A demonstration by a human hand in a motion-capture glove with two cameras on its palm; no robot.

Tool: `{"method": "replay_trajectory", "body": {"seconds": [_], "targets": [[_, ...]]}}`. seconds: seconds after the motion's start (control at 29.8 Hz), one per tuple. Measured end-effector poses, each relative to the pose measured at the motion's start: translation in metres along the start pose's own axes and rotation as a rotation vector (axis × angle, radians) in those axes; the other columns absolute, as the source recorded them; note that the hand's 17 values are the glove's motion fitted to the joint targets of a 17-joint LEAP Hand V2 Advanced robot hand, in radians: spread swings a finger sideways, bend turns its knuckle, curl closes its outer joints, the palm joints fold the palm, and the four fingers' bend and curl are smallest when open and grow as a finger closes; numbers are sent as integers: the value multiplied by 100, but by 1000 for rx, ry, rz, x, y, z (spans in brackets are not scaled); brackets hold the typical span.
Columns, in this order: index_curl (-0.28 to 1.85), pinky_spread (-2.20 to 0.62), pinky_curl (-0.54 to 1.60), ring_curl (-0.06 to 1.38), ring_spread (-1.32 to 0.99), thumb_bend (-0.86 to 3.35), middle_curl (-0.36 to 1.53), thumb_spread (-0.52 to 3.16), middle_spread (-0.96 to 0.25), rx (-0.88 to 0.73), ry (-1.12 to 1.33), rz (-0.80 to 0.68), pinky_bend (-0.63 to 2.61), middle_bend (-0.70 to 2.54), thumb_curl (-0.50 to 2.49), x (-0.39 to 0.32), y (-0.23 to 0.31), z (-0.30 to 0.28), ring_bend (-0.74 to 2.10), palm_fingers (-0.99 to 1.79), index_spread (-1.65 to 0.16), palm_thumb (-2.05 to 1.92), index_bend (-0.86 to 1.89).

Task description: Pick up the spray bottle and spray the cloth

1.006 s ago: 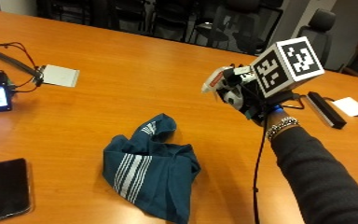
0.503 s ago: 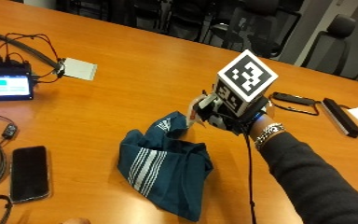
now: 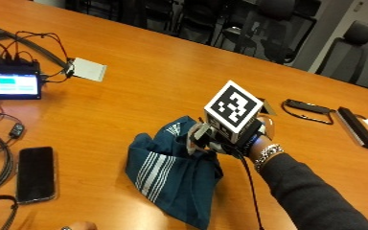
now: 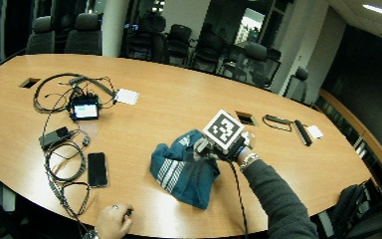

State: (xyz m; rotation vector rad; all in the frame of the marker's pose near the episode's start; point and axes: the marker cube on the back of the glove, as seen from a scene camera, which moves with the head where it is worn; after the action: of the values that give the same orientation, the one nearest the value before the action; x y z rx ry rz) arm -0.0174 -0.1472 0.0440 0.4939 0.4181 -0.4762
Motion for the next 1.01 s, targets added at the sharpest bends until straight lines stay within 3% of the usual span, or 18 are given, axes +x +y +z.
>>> {"method": "replay_trajectory", "body": {"seconds": [0.13,0.37,0.64,0.84,1.01], "targets": [[46,-30,44,48,-21,-2,58,115,-22,49,-53,77,67,51,53,17,14,-21,79,129,-28,81,15],[46,-31,44,48,-21,-2,58,115,-22,282,-173,265,67,50,53,45,18,-106,79,129,-28,81,15],[46,-31,43,47,-20,-2,58,116,-22,484,-572,445,67,51,53,50,-15,-171,78,130,-27,80,15],[46,-31,43,47,-20,-1,58,116,-22,601,-979,570,66,50,53,38,-45,-177,77,130,-27,80,16],[46,-30,43,47,-20,-1,58,118,-22,709,-1184,687,65,49,53,27,-55,-138,77,125,-27,81,15]]}}
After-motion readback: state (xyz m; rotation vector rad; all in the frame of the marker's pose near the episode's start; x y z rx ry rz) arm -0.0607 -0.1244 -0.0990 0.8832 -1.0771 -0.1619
